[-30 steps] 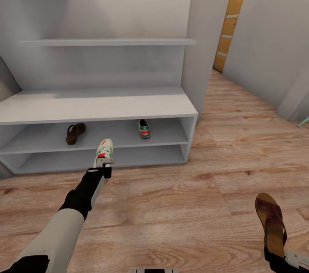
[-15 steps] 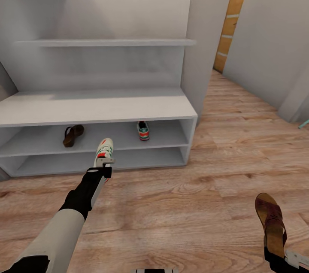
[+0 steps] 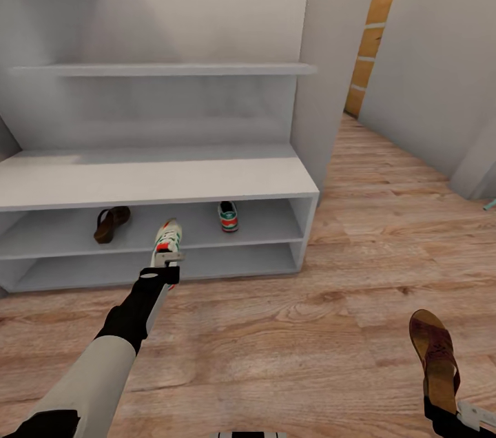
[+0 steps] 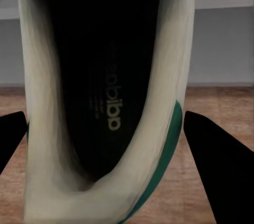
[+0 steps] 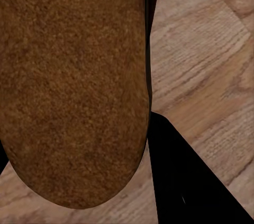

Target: Pick up the two gym shoes and the two sandals from the corridor floor and place them onto the hallstand (shoe rack) in the corridor, making sure they are on the rack and not on the floor. Arrange them so the two gym shoes are next to each other and the two sandals are next to each other.

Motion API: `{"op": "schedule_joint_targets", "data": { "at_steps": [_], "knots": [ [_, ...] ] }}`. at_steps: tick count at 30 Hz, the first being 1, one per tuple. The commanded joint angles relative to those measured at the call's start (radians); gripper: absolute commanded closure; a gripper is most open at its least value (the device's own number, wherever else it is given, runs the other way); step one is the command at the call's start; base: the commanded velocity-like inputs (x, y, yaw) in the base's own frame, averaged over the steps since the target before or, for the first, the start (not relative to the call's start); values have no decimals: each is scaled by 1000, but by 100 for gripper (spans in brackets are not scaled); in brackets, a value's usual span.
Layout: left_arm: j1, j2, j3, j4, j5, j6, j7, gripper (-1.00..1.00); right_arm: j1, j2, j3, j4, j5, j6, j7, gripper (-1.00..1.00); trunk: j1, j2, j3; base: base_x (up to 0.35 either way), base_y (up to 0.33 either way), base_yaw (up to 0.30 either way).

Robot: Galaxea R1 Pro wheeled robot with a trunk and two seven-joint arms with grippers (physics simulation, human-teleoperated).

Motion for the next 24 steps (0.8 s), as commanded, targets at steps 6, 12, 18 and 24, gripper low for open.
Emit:
{"op": "schedule_joint_targets", "data": {
  "at_steps": [6,12,18,24],
  "knots": [
    [-1,-1,4,-1,-9,6,-3,100,-1,0,2,2,-13,-3,-2,100,0,0,-1,133,-1,0],
    [-1,-1,4,-1,-9,7,-3,100,-1,0,3,2,-13,-3,-2,100,0,0,-1,296,-70,0],
    [-1,-2,4,0,-8,6,-3,100,-1,0,3,2,-13,-3,-2,100,0,0,-1,257,-172,0],
    [-1,-2,4,-1,-9,6,-3,100,0,0,3,2,-13,-3,-3,100,0,0,-1,228,-203,0]
  ]
}}
